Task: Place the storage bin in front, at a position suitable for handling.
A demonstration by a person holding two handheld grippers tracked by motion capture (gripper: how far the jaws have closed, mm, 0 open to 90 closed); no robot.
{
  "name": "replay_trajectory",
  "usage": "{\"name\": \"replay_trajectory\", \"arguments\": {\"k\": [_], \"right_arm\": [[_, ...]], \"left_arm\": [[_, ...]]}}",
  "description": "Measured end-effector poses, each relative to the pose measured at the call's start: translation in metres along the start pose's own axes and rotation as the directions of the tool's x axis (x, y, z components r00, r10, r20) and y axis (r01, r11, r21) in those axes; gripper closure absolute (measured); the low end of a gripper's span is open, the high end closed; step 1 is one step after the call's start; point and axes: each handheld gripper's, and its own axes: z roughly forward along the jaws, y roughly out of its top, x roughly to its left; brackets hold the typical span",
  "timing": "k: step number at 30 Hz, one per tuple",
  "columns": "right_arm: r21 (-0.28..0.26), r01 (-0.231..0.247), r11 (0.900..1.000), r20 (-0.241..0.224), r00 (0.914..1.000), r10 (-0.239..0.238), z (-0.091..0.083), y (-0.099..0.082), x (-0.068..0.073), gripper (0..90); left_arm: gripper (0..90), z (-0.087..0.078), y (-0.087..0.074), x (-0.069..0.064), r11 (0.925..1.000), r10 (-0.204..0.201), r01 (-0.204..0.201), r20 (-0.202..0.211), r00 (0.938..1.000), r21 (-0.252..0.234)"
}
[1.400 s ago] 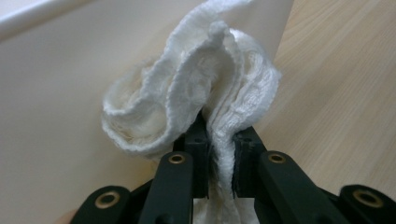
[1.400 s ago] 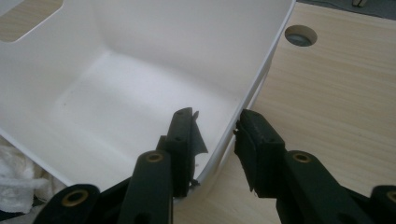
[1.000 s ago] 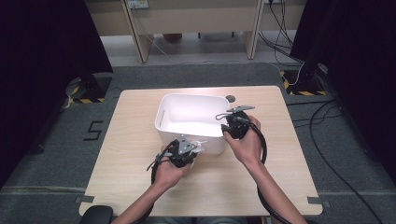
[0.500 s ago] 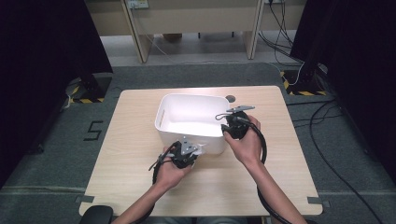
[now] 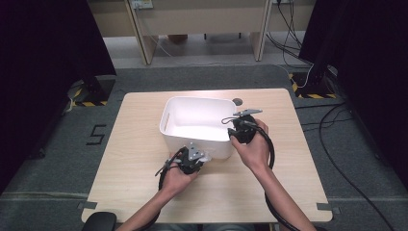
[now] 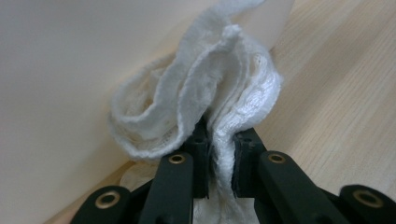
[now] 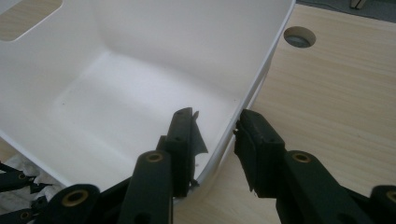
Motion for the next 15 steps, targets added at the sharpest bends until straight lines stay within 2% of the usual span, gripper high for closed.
{"name": "replay_trajectory", "arguments": {"k": [4, 15], "right_arm": [[0.0, -0.001, 1.0, 0.003, 1.0, 0.001, 0.0, 0.0, 0.001, 67.1], [0.001, 0.002, 1.0, 0.005, 1.0, -0.002, 0.0, 0.0, 0.001, 67.1]], "left_arm": [[79.7, 0.001, 0.002, -0.002, 0.9997, 0.019, -0.019, 0.0, 0.9998, 0.017], [79.7, 0.006, 0.009, -0.011, 0.9991, 0.041, -0.041, 0.015, 0.9991, 0.014]]}}
